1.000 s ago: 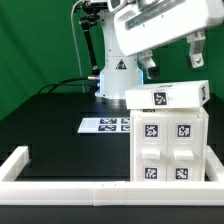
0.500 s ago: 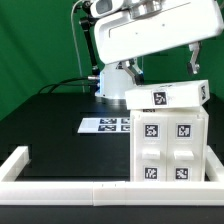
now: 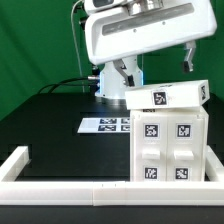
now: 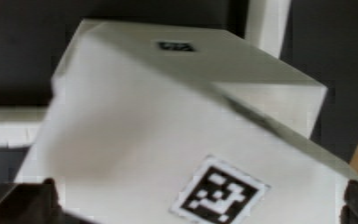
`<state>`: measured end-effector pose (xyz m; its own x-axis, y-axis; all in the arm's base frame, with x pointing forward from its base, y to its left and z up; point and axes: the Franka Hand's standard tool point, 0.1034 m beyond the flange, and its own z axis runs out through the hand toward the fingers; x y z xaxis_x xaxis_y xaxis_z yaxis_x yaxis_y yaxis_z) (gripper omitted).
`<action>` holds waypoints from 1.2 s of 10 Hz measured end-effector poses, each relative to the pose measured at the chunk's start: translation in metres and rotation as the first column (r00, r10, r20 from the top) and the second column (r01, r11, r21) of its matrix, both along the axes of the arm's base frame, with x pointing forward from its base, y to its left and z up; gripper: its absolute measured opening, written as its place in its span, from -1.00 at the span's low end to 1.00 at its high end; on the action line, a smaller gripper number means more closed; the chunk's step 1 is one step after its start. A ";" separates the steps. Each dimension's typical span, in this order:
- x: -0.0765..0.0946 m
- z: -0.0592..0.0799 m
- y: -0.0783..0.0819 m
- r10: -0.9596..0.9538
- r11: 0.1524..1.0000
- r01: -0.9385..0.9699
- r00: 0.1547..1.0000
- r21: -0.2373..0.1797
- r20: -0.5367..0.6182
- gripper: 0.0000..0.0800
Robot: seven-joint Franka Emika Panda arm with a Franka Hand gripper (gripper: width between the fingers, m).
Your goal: Assemble cabinet
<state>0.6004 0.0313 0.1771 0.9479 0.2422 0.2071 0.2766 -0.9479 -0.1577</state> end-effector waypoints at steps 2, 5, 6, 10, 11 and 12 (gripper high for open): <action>-0.002 -0.002 -0.004 0.148 0.988 -0.147 0.989 -0.035 0.021 0.99; -0.002 -0.002 -0.004 0.355 0.931 -0.349 0.934 -0.105 0.041 0.99; -0.001 -0.003 -0.002 0.386 0.918 -0.380 0.921 -0.115 0.045 0.99; 0.011 -0.008 -0.001 0.509 0.852 -0.497 0.860 -0.168 0.037 0.99; 0.011 -0.012 0.001 0.495 0.859 -0.484 0.868 -0.164 0.031 0.99; 0.011 -0.015 0.004 0.463 0.877 -0.455 0.886 -0.155 0.023 0.99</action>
Offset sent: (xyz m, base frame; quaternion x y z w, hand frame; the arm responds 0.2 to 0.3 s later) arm -0.0027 0.0081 0.0003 -0.0037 -0.0004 -0.2135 0.9769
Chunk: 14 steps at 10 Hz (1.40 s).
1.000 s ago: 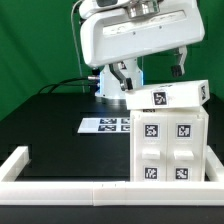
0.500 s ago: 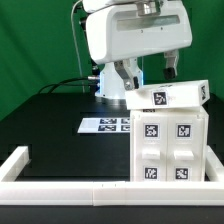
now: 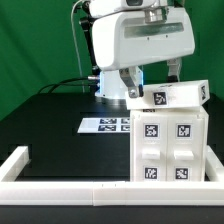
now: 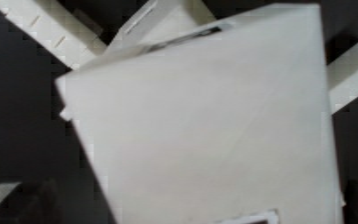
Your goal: Assemble cabinet
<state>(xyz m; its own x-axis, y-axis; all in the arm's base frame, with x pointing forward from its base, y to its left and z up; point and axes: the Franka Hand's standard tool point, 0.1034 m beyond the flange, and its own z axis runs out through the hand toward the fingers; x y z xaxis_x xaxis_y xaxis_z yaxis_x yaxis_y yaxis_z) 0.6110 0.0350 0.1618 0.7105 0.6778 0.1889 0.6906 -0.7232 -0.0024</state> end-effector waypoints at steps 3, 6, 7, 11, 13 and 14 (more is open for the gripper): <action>-0.001 -0.004 0.016 -0.065 0.998 0.065 0.998 0.009 -0.020 0.99; -0.001 -0.003 0.012 -0.081 0.997 0.081 0.996 0.009 -0.021 0.72; -0.001 -0.003 0.012 -0.086 0.996 0.086 0.996 0.010 -0.022 0.40; -0.001 -0.003 0.012 -0.114 0.993 0.114 0.993 0.013 -0.025 0.40; -0.003 -0.004 0.013 -0.383 0.922 0.385 0.922 0.042 -0.045 0.40; -0.003 -0.004 0.015 -0.474 0.878 0.476 0.879 0.053 -0.049 0.40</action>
Offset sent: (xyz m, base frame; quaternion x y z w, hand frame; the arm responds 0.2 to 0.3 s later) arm 0.0099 0.0175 0.0028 -0.0016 -0.0106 0.0260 0.9996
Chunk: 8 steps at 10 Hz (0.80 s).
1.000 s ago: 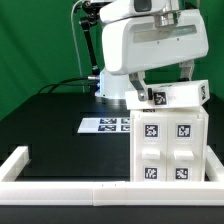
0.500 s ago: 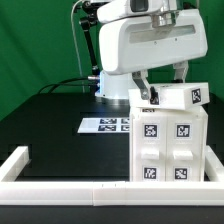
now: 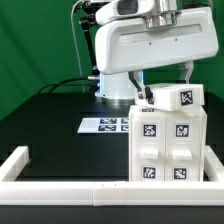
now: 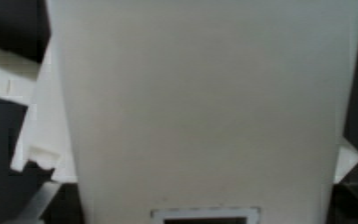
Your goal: Assemble cabinet
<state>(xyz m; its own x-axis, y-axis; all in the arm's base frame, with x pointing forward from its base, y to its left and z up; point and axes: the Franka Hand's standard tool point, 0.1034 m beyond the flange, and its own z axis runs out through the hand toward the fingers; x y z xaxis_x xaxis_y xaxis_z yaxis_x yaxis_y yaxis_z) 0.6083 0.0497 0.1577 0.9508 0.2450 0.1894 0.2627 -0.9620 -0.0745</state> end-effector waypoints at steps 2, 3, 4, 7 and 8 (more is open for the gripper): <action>0.002 0.000 0.003 -0.159 0.987 0.159 0.987 0.024 0.001 0.40; 0.003 0.000 0.003 -0.245 0.969 0.245 0.969 0.039 -0.003 0.40; 0.003 0.000 0.003 -0.318 0.947 0.318 0.948 0.051 -0.006 0.40; 0.006 0.000 0.002 -0.482 0.872 0.482 0.876 0.086 -0.019 0.40; 0.006 0.000 0.002 -0.544 0.833 0.544 0.839 0.096 -0.035 0.40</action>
Offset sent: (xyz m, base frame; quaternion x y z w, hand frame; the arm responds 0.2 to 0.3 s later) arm -0.0095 -0.0019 -0.0062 -0.0047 0.0124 0.2211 0.9752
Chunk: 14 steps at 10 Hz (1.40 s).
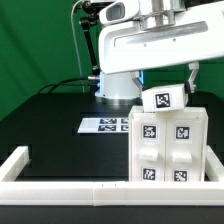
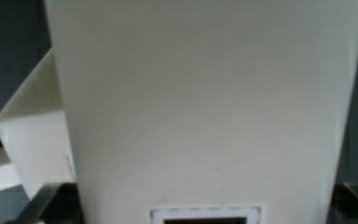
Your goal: Assemble cabinet
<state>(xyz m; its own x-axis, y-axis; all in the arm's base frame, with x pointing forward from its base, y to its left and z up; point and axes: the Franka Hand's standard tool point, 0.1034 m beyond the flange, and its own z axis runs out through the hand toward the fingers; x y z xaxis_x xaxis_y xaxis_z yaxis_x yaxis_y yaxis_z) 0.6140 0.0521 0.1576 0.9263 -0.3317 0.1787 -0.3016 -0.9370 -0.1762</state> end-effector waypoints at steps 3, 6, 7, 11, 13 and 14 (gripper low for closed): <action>0.000 0.000 0.001 -0.190 0.980 0.191 0.981 0.045 -0.026 0.40; -0.001 0.000 0.009 -0.469 0.874 0.476 0.879 0.101 -0.087 0.40; -0.002 0.000 0.011 -0.535 0.831 0.545 0.838 0.113 -0.105 0.40; -0.002 -0.001 0.017 -0.767 0.590 0.793 0.610 0.154 -0.200 0.40; -0.002 -0.001 0.019 -0.849 0.434 0.886 0.462 0.162 -0.256 0.40; -0.002 -0.001 0.019 -0.879 0.350 0.923 0.383 0.161 -0.285 0.40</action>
Offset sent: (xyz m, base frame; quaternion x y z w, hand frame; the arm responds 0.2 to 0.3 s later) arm 0.0000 0.0000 0.0000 0.0000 0.0000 0.1938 0.9810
